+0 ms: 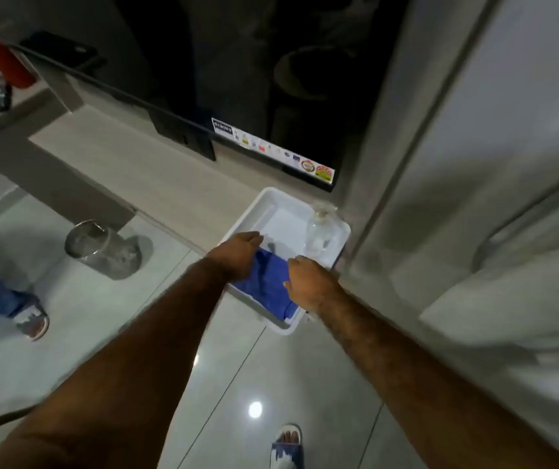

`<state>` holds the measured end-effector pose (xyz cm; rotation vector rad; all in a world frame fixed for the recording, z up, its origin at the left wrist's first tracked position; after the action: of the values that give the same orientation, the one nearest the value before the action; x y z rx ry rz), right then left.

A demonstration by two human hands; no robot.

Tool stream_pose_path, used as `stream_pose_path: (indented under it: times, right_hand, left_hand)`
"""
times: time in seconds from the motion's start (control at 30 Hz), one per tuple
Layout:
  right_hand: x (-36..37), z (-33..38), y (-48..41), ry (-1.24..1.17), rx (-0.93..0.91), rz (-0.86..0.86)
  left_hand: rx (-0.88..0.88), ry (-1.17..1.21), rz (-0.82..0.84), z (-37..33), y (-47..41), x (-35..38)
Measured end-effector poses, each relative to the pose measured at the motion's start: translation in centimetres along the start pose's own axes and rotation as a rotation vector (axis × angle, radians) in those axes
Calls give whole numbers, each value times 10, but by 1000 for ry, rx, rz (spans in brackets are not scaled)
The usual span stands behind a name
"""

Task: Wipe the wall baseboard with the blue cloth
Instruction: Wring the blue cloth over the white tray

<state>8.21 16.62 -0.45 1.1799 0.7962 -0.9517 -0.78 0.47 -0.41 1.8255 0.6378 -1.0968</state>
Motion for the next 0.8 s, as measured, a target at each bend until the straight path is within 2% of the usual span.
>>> stream_pose_path:
  times: [0.07, 0.17, 0.37, 0.53, 0.6, 0.8]
  right_hand:
    - [13, 3, -16, 42, 30, -5]
    - [35, 10, -33, 126, 53, 47]
    - [45, 9, -55, 123, 115, 13]
    - [40, 3, -57, -27, 112, 1]
    - [35, 0, -51, -121, 118, -43]
    - [-9, -9, -16, -505, 131, -197]
  left_hand:
    - [-16, -25, 61, 3, -16, 6]
    - [-8, -209, 145, 2, -32, 13]
    - [9, -316, 41, -3, -46, 18]
    - [95, -287, 46, -3, -49, 10]
    - [96, -216, 77, -2, -44, 6]
    - [66, 43, 21, -11, -22, -36]
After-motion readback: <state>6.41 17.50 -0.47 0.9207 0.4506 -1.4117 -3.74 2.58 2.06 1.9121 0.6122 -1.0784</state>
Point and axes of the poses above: each hand's wrist, its own y-axis away from the middle knuckle, its own x-axis out of the palm, z = x × y, the point moved 1 cm from there along -y, towards the middle knuckle, and after that the axes turned 1 degree about z, right-handed, at the moved point
